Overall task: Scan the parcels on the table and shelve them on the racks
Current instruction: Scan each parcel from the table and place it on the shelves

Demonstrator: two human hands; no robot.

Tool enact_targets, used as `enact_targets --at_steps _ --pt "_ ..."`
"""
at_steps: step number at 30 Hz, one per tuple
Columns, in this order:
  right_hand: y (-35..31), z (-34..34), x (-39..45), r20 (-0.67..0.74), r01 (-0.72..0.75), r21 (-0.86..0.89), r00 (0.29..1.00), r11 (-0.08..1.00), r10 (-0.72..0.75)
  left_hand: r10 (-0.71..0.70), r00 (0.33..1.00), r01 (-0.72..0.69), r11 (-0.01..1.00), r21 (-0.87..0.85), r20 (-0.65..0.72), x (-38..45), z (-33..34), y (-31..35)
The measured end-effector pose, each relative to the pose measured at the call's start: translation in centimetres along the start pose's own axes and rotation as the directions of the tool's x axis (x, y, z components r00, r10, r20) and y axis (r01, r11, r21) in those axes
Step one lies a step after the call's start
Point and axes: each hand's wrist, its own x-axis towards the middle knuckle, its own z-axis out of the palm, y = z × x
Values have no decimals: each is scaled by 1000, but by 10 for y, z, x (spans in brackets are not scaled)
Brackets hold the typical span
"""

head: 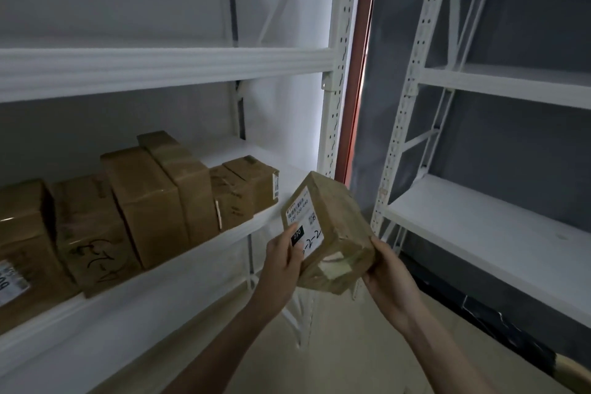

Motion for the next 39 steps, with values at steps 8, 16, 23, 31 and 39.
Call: enact_targets --at_steps 8,16,23,31,39 --pt "-41 -6 128 64 63 -388 997 920 -42 -3 997 -2 997 -75 -79 112 30 -31" --pt "-57 5 235 195 209 -591 974 779 -114 185 975 -171 979 111 -127 180 27 -33" --pt "-42 23 292 272 221 -571 960 790 -72 295 896 -53 813 579 -332 206 19 -29" --pt "-35 31 342 464 284 -596 885 751 33 234 800 309 629 714 -553 216 28 -23" --pt "-16 41 352 525 379 -565 850 732 -35 243 716 482 506 716 -654 188 37 -22"
